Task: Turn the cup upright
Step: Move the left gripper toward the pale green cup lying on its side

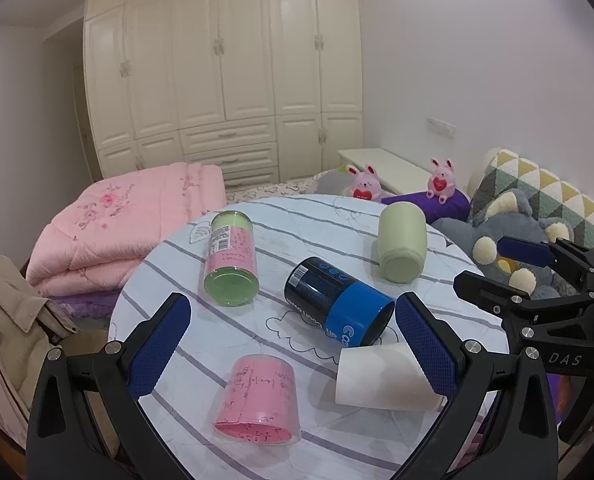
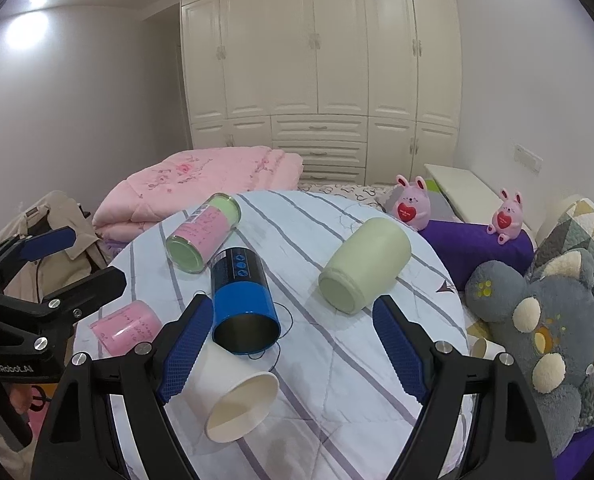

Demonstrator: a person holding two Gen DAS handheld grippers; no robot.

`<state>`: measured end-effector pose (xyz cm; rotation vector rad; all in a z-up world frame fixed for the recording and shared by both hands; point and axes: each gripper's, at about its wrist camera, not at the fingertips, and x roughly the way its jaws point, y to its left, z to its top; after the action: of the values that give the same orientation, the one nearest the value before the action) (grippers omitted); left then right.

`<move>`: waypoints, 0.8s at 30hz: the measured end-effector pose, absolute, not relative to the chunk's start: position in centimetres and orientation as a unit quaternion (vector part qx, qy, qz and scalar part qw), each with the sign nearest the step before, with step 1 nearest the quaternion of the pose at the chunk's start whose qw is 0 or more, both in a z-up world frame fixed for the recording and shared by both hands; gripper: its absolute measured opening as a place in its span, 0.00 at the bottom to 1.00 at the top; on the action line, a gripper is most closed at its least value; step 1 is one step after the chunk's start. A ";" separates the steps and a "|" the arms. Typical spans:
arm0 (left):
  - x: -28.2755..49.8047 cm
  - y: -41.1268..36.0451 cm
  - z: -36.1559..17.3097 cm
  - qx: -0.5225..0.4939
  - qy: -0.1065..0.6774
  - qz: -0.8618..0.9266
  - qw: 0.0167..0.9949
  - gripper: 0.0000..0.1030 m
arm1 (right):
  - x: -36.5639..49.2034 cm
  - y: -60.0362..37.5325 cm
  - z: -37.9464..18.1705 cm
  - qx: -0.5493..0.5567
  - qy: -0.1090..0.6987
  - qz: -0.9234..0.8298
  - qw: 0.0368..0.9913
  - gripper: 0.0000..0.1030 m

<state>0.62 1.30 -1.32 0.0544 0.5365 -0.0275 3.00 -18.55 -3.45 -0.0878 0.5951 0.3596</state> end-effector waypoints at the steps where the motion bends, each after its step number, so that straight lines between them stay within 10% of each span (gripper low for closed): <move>1: 0.6 1.3 -1.3 0.027 0.264 -0.014 0.964 1.00 | 3.0 -18.6 -3.4 -0.042 0.291 0.176 0.939 0.80; 24: 0.8 0.9 -1.5 0.028 0.264 -0.016 0.964 1.00 | 1.4 -19.4 -1.3 -0.024 0.217 0.166 0.962 0.80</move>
<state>0.81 0.91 -1.53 0.0564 0.5337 -0.0324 1.37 -19.43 -1.26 -0.0492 0.4390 0.3370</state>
